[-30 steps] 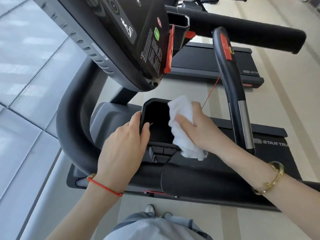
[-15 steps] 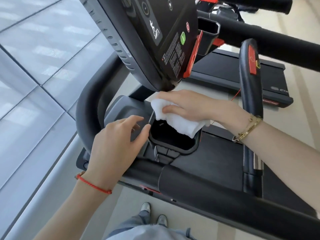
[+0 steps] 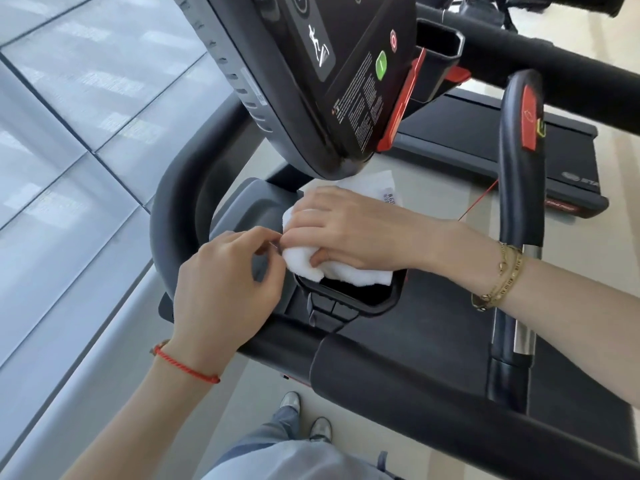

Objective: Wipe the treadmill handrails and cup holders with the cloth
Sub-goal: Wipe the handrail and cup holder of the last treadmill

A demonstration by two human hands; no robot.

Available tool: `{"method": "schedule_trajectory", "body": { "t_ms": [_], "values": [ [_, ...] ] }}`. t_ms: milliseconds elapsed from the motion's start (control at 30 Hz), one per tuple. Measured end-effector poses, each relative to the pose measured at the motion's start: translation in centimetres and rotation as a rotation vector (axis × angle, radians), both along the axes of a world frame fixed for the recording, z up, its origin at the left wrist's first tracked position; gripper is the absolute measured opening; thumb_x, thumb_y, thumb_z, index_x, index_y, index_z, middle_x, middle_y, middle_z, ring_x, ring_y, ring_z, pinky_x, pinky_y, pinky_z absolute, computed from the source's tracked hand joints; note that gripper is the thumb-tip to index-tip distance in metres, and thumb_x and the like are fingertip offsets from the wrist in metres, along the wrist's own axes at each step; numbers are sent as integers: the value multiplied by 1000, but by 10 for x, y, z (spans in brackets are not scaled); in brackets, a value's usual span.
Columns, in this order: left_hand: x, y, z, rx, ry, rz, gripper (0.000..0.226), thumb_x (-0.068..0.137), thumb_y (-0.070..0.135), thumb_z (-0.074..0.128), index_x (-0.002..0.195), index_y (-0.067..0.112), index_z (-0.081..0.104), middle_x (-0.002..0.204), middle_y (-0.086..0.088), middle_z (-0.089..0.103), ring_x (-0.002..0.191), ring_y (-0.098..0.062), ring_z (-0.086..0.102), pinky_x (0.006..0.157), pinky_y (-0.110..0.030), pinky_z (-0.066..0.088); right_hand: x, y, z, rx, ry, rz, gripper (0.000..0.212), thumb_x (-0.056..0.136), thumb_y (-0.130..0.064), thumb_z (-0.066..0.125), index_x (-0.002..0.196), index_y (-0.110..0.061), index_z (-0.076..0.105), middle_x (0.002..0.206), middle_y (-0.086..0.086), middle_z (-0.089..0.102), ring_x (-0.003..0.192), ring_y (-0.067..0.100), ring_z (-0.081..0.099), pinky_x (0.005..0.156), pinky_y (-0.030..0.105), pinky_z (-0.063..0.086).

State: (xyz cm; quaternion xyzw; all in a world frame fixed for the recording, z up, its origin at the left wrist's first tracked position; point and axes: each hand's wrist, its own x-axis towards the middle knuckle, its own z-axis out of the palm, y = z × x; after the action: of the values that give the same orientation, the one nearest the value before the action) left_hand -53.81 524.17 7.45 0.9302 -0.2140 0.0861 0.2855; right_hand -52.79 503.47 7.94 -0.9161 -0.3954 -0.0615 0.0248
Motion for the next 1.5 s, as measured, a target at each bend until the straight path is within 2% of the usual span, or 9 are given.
{"method": "schedule_trajectory", "body": {
  "t_ms": [133,367,567,700,900,1000,1167,1367,1500],
  "values": [
    [-2,2,0,-2,-1,22,16,85,24,63,94,35,71,75,17,64,74,-10,61,59,-25,43,5,-15,6,17,170,-156,31,97,-42,50,119,-21,58,115,-4,59,112,24,52,97,38,42],
    [-5,1,-1,-7,4,49,15,86,28,62,95,36,72,76,18,65,76,-6,59,62,-21,35,-7,-22,2,265,329,-451,35,96,-44,51,129,-33,48,131,-11,51,111,20,55,88,45,47],
    [-7,3,-2,-15,11,18,15,91,35,57,95,37,71,77,17,66,72,-3,57,59,-14,37,-24,-21,2,416,307,-695,32,94,-46,51,125,-37,52,114,-5,65,101,25,58,85,43,46],
    [-7,4,-2,-17,16,1,14,91,36,57,95,37,70,76,16,67,69,-6,59,58,-13,39,-43,-28,-4,575,406,-949,25,93,-54,49,109,-36,57,88,0,65,82,23,61,65,34,49],
    [-2,-3,3,-74,76,-57,17,91,38,57,101,35,71,77,17,68,71,-7,63,70,-35,58,-75,-21,-14,721,484,-1191,31,95,-52,47,117,-30,42,93,-1,57,75,14,56,53,26,38],
    [-3,-13,4,-78,92,-70,19,92,38,57,105,35,70,79,18,68,73,-5,64,70,-33,57,-86,-16,-18,850,560,-1253,26,96,-50,44,111,-31,33,93,-1,57,73,14,59,51,26,41],
    [-3,-24,3,-73,99,-86,23,93,39,57,111,32,69,83,18,68,73,-4,64,69,-30,57,-69,-20,0,824,572,-1197,29,98,-43,47,111,-16,47,95,3,61,81,20,60,62,31,46],
    [0,-32,1,-68,115,-126,32,92,40,58,123,33,61,95,17,68,80,-7,64,70,-32,56,-103,1,-12,906,567,-1262,23,99,-46,41,109,-34,24,95,-3,55,78,7,56,57,25,39],
    [8,-36,2,-60,130,-202,39,92,36,58,131,29,57,103,11,67,83,-12,63,73,-40,58,-116,4,-12,1001,488,-1276,30,100,-43,41,127,-35,32,101,-11,55,83,0,55,55,16,42]
  ]
}}
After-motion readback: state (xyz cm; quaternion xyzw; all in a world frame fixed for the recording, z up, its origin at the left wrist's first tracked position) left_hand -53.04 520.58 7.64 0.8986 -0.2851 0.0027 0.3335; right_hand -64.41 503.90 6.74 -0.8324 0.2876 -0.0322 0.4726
